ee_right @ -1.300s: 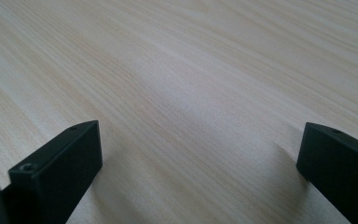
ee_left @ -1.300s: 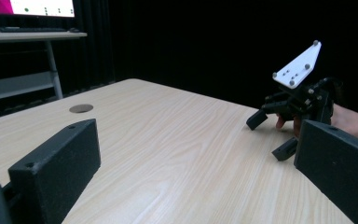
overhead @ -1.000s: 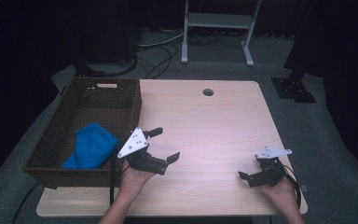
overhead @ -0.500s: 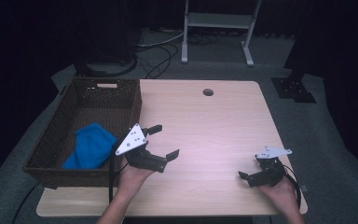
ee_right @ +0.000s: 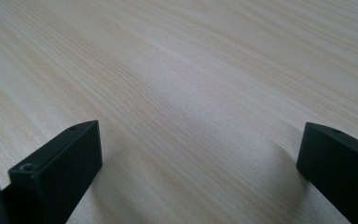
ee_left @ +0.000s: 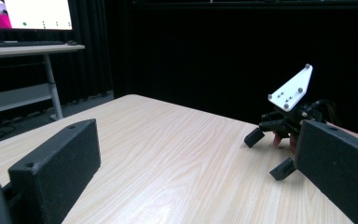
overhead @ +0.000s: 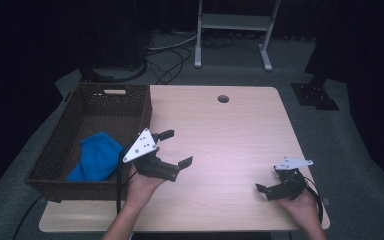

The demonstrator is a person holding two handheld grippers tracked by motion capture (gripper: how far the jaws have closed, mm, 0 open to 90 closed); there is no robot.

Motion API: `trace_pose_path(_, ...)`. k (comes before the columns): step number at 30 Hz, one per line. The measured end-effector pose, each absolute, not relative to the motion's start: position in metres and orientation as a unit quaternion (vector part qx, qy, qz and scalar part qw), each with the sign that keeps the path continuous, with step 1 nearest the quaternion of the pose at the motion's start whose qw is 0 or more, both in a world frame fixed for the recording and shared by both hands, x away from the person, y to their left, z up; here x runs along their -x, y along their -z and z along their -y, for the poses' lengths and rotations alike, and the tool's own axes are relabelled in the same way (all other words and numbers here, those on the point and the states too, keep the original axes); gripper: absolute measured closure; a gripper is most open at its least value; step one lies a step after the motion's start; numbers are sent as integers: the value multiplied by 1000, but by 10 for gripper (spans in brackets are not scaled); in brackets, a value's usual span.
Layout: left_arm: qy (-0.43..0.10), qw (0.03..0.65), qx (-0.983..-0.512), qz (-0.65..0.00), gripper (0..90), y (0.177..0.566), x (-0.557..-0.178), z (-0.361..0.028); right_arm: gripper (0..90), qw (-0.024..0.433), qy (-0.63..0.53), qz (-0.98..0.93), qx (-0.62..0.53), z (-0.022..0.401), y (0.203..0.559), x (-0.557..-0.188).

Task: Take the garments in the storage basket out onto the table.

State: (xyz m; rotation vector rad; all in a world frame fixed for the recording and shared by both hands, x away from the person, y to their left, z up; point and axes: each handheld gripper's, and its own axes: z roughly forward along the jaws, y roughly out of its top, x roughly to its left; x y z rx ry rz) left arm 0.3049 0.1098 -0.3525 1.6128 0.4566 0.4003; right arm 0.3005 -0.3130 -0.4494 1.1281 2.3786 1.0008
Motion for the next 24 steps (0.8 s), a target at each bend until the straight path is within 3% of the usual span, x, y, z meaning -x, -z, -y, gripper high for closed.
trace_pose_path(24,-177,652,-709,-202,0,335,-313,-114,0,162,-351,-833,-395,313,449,-301)
